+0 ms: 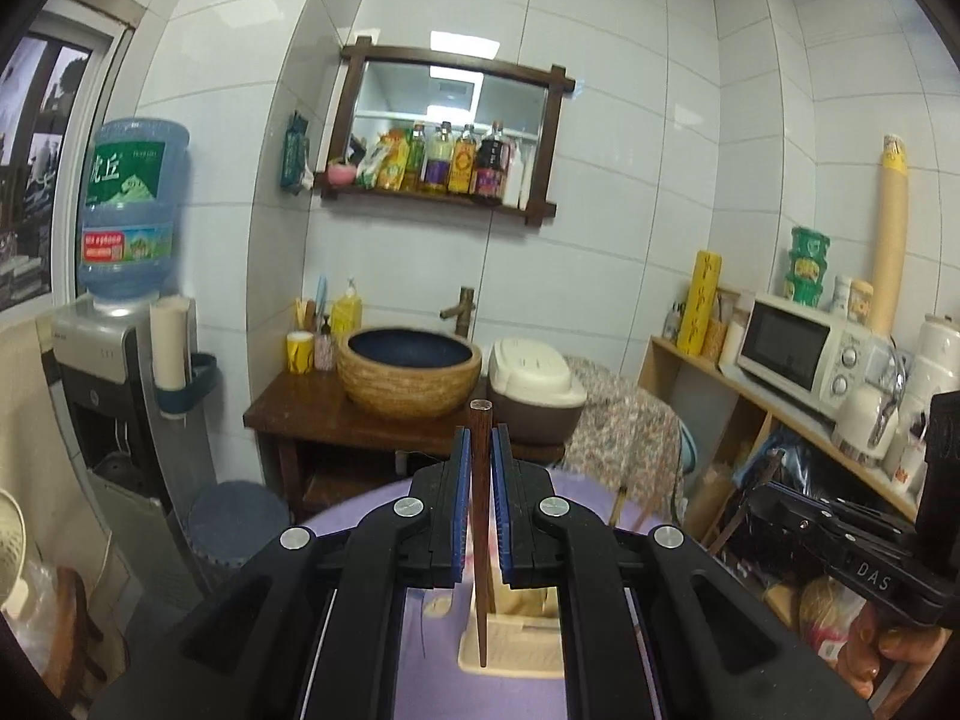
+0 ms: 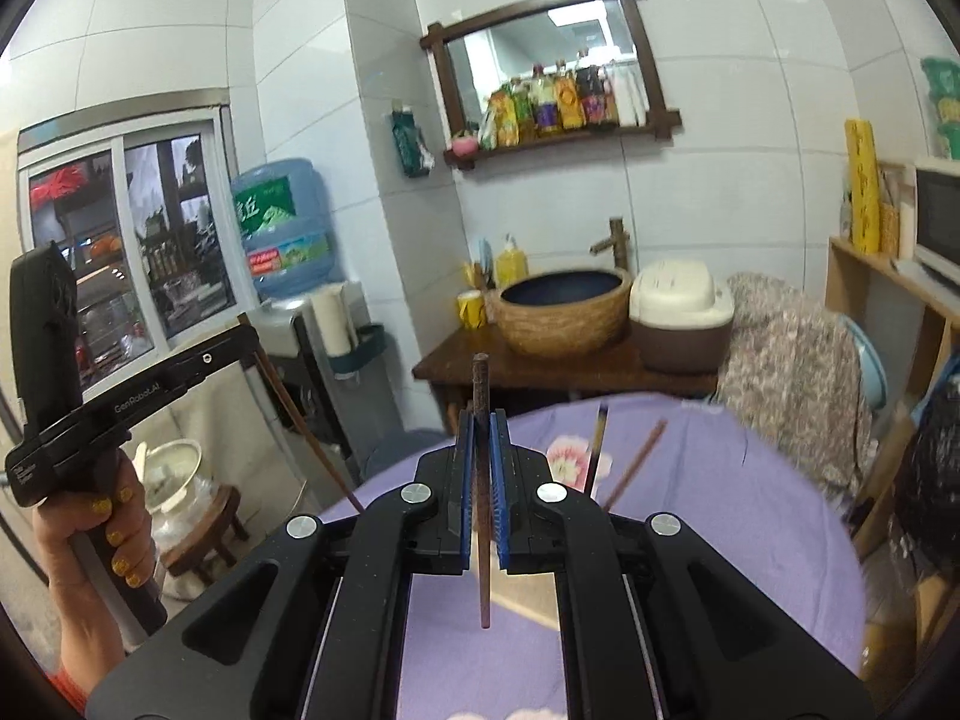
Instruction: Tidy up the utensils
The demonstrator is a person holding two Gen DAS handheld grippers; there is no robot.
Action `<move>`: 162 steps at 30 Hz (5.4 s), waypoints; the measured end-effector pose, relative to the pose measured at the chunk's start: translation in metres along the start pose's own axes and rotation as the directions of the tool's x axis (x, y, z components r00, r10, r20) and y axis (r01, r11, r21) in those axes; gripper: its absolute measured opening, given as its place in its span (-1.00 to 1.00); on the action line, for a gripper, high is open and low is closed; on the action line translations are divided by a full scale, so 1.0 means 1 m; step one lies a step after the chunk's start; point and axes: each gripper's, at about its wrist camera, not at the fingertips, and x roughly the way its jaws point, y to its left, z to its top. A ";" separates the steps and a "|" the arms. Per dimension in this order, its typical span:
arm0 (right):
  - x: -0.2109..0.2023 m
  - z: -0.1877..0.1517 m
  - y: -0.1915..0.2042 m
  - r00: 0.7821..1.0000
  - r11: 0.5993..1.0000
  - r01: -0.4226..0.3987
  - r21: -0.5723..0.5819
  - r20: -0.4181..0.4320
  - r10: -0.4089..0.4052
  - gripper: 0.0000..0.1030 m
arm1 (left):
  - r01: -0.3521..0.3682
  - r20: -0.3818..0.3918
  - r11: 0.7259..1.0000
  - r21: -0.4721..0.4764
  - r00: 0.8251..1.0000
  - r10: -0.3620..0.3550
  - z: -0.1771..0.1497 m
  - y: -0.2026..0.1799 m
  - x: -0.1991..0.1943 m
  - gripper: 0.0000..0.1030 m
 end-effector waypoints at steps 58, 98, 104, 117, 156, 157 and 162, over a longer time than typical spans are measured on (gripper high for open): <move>-0.052 -0.245 0.010 0.964 0.958 0.263 -0.115 0.002 -0.265 0.89 | -0.155 0.036 0.985 0.074 0.988 0.153 -0.218 -0.001 -0.062 0.89; -0.170 -0.329 0.073 0.947 0.948 0.313 -0.053 0.097 -0.307 0.89 | -0.263 0.103 0.965 0.010 0.960 0.260 -0.309 -0.035 -0.186 0.89; -0.169 -0.328 0.076 0.948 0.948 0.311 -0.064 0.095 -0.304 0.89 | -0.266 0.107 0.964 0.020 0.959 0.263 -0.309 -0.035 -0.187 0.89; -0.169 -0.325 0.080 0.949 0.950 0.305 -0.069 0.100 -0.298 0.89 | -0.269 0.108 0.963 0.023 0.958 0.265 -0.307 -0.036 -0.188 0.89; -0.168 -0.327 0.075 0.950 0.950 0.307 -0.055 0.077 -0.302 0.89 | -0.260 0.089 0.965 0.027 0.962 0.257 -0.304 -0.031 -0.186 0.89; -0.168 -0.327 0.074 0.950 0.950 0.307 -0.054 0.074 -0.303 0.89 | -0.260 0.089 0.965 0.028 0.962 0.257 -0.304 -0.031 -0.186 0.89; -0.167 -0.327 0.074 0.951 0.951 0.305 -0.058 0.068 -0.301 0.89 | -0.264 0.074 0.964 0.029 0.962 0.262 -0.305 -0.030 -0.184 0.89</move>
